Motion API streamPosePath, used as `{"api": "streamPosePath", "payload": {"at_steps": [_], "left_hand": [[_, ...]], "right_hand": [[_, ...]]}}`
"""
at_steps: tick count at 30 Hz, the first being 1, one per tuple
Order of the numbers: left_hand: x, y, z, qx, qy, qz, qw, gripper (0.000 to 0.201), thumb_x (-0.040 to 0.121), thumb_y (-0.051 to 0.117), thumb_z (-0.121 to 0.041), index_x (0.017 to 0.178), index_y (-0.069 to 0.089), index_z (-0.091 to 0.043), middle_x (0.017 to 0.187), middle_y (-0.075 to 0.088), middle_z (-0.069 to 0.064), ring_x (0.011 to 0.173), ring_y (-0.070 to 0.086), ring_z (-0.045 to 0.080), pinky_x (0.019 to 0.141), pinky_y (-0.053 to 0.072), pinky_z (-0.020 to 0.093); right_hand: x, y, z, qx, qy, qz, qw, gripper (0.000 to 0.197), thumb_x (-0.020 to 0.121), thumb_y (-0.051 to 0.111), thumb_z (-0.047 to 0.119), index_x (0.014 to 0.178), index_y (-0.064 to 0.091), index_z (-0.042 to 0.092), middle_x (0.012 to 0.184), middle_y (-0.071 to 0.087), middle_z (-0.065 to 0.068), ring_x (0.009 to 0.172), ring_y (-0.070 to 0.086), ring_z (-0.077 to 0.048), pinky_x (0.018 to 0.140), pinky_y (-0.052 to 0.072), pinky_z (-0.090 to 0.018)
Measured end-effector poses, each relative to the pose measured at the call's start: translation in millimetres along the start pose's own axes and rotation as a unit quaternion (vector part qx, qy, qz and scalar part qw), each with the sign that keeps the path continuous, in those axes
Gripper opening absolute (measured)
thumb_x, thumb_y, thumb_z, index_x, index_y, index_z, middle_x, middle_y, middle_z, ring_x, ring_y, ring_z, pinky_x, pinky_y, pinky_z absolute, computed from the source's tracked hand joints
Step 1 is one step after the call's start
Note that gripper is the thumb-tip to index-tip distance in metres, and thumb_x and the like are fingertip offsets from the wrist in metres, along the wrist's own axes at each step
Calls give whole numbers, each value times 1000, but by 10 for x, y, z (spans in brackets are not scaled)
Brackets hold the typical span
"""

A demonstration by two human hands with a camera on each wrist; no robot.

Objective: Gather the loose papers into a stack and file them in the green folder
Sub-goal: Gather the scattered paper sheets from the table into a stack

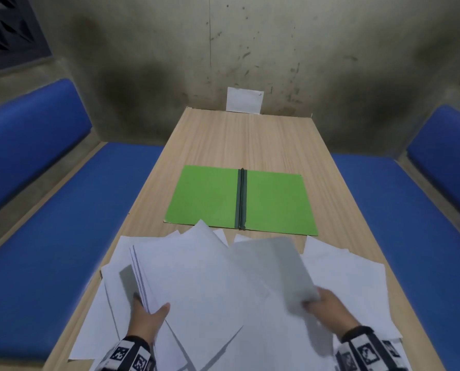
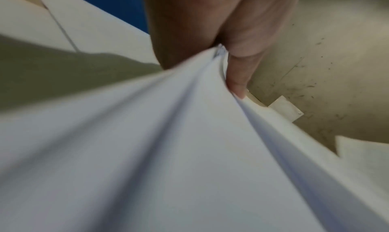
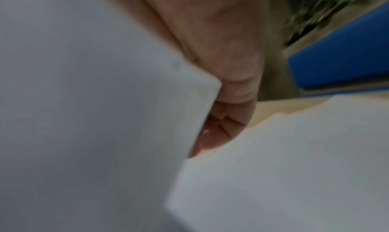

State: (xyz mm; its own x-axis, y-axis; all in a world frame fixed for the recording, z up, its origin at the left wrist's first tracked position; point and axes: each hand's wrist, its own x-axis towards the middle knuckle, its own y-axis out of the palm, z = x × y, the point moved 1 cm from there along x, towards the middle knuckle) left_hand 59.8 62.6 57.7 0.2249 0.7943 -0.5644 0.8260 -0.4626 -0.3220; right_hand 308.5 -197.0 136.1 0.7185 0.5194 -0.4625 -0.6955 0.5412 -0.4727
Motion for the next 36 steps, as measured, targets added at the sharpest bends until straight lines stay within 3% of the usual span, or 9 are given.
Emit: {"api": "streamPosePath", "payload": {"at_steps": [3,7,13,17,23,27,30,32,36], "left_hand": [[-16,-46,-16,19,21,18,999,44,86,60,-11,127,47,2,122,58,20,110,54,34,101,40,40],[-147,-67,-128,6,66,46,997,31,91,51,-9,121,49,-3,108,60,17,98,55,31,90,40,36],[-430,-65,-463,-11,107,84,991,26,92,49,-14,117,50,-15,107,61,13,101,56,30,92,43,38],[-583,-71,-669,14,154,104,982,20,92,49,-12,111,52,-16,94,62,9,87,57,23,72,44,30],[-797,-13,-808,-25,155,163,974,13,90,54,-10,102,60,-13,80,70,3,75,65,18,63,50,22],[-825,76,-814,-106,124,191,968,21,89,56,-14,108,61,-6,82,77,4,84,70,25,79,53,35],[-844,128,-857,-131,130,204,962,58,68,69,-54,108,63,-13,93,77,4,90,71,22,85,52,37],[-883,140,-900,-124,157,219,955,81,52,60,-79,108,63,-21,105,74,0,100,69,17,93,50,38],[-956,121,-1012,-84,216,196,953,75,35,80,-66,96,63,-25,93,75,-2,95,68,17,83,52,32]], "right_hand": [[4,-365,61,115,6,-94,989,16,85,57,-7,93,64,4,84,65,-13,87,58,-25,65,44,-29],[1,-648,175,215,-29,-138,966,23,85,67,16,105,63,5,95,69,-16,89,65,-34,75,50,-37],[-106,-628,452,333,-89,-77,936,14,79,67,16,93,65,15,78,77,4,75,72,-21,66,58,-33],[-83,-488,536,417,-121,-22,900,17,84,62,13,101,64,16,86,78,9,77,74,-4,64,59,-16],[71,-179,461,341,-61,0,938,96,40,90,45,120,60,1,111,71,-15,102,67,-30,96,50,-45],[105,38,465,360,-65,34,930,119,25,92,51,130,50,13,122,67,-10,112,63,-29,100,48,-46],[80,139,512,348,-70,80,931,102,36,91,44,124,56,9,112,73,-7,99,70,-19,81,57,-26],[49,179,556,326,-68,88,939,104,24,94,46,114,64,2,103,76,-11,89,73,-21,72,59,-25],[-28,153,692,331,-109,36,937,84,28,95,37,100,70,1,90,79,-8,78,75,-18,64,60,-23]]}}
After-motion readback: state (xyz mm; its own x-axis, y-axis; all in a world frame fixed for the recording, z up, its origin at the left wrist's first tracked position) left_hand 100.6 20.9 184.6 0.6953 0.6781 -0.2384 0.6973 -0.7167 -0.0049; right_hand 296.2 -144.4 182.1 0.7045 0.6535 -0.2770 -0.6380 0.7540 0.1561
